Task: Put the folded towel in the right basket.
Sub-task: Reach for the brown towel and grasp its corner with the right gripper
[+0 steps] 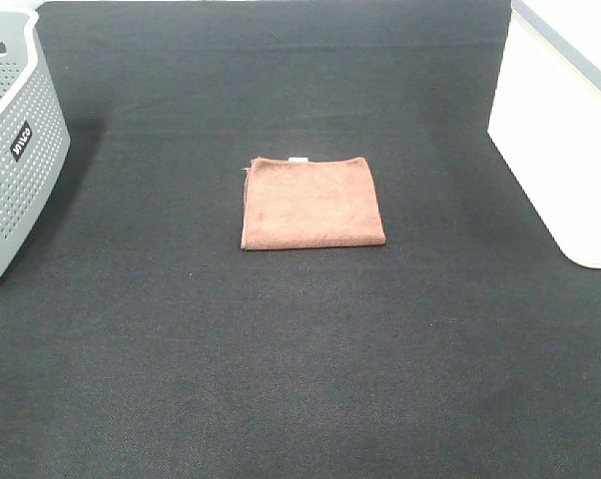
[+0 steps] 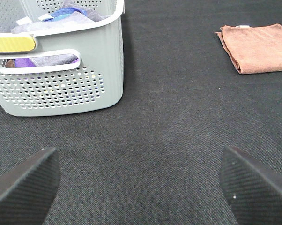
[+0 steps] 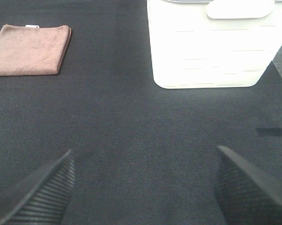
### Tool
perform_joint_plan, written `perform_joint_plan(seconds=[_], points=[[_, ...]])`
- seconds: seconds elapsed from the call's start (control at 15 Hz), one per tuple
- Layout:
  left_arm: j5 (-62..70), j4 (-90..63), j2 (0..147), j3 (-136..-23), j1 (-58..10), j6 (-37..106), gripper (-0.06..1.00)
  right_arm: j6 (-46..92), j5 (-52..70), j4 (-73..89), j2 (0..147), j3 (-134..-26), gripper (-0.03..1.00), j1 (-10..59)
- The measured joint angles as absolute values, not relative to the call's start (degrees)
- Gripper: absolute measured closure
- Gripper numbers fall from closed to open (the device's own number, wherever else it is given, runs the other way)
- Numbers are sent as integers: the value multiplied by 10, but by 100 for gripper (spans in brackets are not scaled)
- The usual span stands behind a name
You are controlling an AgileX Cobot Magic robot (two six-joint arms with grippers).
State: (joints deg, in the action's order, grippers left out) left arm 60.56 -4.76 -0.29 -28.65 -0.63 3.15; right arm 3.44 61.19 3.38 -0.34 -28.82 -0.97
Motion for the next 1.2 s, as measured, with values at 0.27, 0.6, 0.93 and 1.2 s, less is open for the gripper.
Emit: perform_joint_plan(seconds=[0.27, 0.6, 0.93, 1.2], points=[[606, -48, -3, -286, -6, 32, 7, 34, 612, 34, -3, -288, 21, -10], [606, -48, -3, -286, -6, 32, 7, 34, 612, 34, -3, -288, 21, -10], [606, -48, -3, -286, -6, 32, 7, 34, 612, 34, -3, -288, 21, -10], [606, -48, -3, -286, -6, 32, 7, 34, 612, 34, -3, -288, 21, -10]])
